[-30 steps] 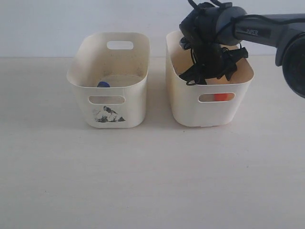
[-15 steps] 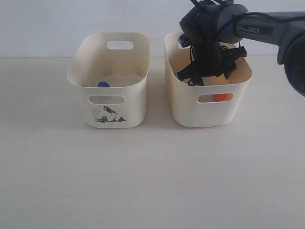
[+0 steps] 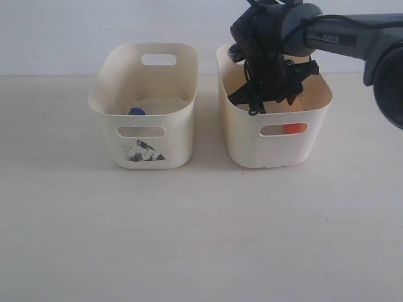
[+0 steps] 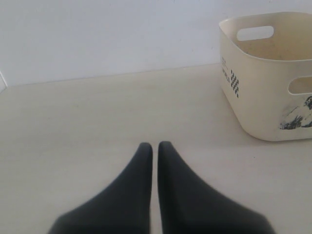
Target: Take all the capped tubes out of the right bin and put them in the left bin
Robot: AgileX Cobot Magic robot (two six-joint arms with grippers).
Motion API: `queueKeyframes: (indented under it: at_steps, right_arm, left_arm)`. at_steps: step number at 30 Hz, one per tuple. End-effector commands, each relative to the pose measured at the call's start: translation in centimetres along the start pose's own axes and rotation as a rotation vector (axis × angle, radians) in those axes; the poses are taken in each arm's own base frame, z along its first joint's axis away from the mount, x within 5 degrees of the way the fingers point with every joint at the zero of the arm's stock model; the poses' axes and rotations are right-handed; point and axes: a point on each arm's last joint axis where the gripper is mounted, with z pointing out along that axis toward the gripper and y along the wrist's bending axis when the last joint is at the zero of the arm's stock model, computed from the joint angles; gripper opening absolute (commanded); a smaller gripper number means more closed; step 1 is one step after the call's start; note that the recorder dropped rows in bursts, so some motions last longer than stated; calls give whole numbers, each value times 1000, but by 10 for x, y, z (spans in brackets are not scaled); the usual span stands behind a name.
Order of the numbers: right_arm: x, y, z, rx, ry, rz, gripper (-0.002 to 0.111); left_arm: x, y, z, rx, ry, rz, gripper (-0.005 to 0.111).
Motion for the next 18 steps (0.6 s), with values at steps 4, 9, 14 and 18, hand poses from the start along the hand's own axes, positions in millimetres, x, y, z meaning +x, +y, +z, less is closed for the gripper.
queueKeyframes:
  at_steps: [4,9,14,18]
  right_arm:
    - [-4,-2,-8,-9,-38,10,53]
    - [-5,-2,-7,-12,-55,6,53]
    - [-4,0,-2,1,-47,-7,53]
    - [-1,2,5,11,-26,-16,53]
  left_arm:
    - [-2,0,0,2,-15,-23,4]
    - [-2,0,0,2,-15,-23,4]
    - [-2,0,0,2,-15,-23,4]
    - [-2,0,0,2,-15,-23,4]
